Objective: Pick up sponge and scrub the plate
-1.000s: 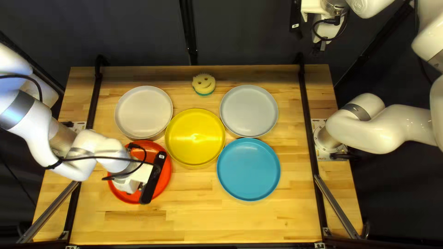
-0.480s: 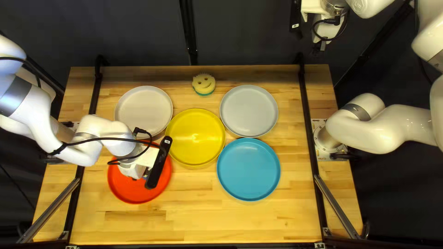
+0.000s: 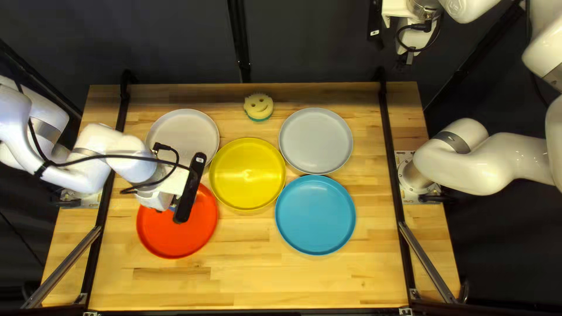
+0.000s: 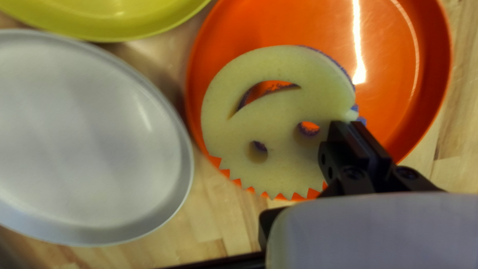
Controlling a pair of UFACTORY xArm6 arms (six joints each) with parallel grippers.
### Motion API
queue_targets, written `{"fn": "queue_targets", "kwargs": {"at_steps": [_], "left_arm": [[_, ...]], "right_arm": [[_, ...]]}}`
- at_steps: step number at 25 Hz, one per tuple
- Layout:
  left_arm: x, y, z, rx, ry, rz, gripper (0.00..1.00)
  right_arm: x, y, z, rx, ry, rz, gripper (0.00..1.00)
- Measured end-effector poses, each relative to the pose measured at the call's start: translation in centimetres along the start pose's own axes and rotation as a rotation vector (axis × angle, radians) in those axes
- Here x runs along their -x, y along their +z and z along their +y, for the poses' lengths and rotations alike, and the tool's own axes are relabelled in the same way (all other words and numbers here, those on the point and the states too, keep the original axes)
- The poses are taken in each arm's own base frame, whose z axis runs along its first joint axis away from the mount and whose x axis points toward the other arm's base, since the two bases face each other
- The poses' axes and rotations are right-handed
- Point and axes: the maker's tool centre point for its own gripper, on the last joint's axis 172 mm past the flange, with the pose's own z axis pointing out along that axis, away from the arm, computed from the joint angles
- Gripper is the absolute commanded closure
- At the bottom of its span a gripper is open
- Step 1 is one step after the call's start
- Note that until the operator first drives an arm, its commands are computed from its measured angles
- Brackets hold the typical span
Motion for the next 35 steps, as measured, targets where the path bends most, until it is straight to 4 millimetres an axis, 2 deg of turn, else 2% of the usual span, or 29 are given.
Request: {"fn": "queue_targets", "kwargs": {"at_steps": [5,10,25,30,35], "left_arm": [[1.1,0.3,-3.6,-0.012,-0.024,-0.013,1.00],[1.2,1.9,-5.6,-0.013,-0.021,-0.019,1.00],[0.9,2.3,-5.7,-0.016,-0.020,-0.013,1.00],[0.3,2.9,-4.8,-0.012,-0.008,-0.013,1.00],[-0.1,3.5,-4.9,-0.015,0.002,-0.008,1.00]], "right_arm": [[0.0,0.0,0.0,0.000,0.000,0.000,0.00],[0.0,0.0,0.0,0.000,0.000,0.000,0.00],[0.0,0.0,0.0,0.000,0.000,0.000,0.00],[0.0,0.0,0.0,0.000,0.000,0.000,0.00],[0.0,0.0,0.0,0.000,0.000,0.000,0.00]]}}
